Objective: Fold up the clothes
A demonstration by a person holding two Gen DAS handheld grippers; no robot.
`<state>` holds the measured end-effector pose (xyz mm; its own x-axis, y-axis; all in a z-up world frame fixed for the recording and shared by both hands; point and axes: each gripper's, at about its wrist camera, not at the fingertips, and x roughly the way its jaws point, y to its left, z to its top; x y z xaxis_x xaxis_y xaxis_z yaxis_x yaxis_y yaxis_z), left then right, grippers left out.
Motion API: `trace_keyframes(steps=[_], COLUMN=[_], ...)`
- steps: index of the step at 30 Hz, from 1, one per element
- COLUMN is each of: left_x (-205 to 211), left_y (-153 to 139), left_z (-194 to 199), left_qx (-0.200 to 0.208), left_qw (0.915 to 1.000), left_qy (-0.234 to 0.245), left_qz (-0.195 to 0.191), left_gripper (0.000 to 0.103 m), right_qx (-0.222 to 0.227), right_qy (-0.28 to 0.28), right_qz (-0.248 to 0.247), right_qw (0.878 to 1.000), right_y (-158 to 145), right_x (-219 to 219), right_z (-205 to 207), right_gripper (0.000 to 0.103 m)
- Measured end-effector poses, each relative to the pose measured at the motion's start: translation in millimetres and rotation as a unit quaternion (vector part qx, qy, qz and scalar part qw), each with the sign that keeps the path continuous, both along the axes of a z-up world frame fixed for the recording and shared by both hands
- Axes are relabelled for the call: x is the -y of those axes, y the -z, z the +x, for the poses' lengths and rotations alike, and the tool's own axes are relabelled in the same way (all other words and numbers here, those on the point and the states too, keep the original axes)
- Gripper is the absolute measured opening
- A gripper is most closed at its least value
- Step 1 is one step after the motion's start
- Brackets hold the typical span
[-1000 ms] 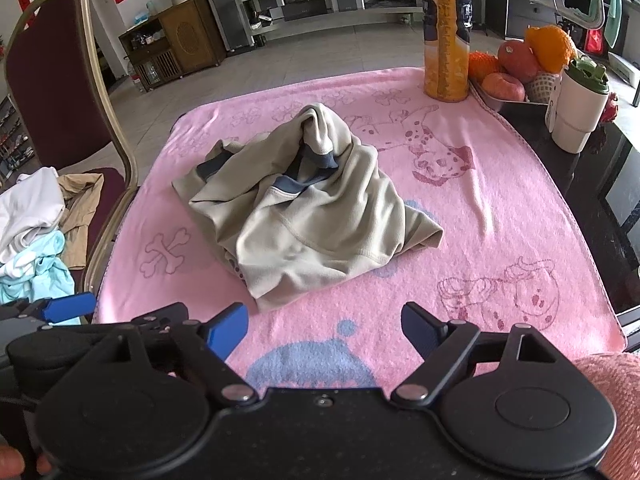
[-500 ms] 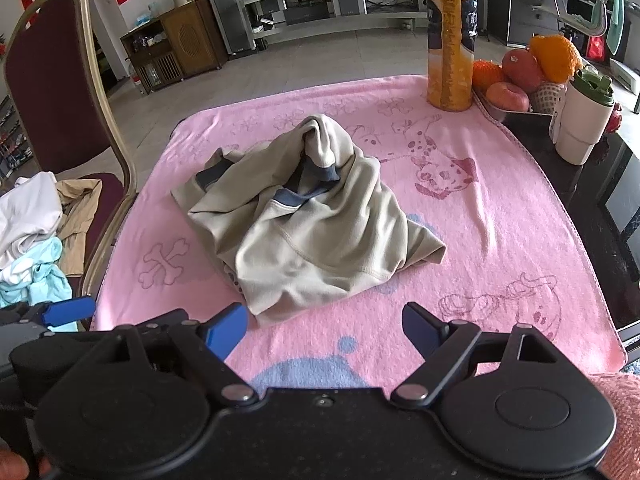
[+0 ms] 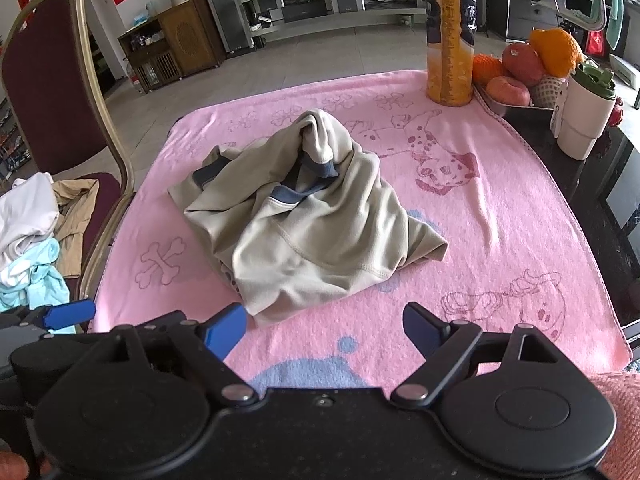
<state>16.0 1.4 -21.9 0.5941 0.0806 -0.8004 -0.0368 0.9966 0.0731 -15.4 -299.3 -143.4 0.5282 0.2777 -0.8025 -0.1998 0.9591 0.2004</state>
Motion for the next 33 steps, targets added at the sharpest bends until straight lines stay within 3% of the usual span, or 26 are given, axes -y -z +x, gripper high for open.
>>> trace_keyframes(steps=[33], left_x=[-2], left_y=[-4], left_z=[-9], left_qx=[0.007], left_qw=[1.0000], left_qy=[-0.004], left_qz=[-0.004], left_gripper=[0.100], right_qx=[0.011], right_qy=[0.005], right_qz=[0.006], right_qw=[1.000], right_y=[-9], right_x=[5], right_z=[-10], right_gripper=[0.088])
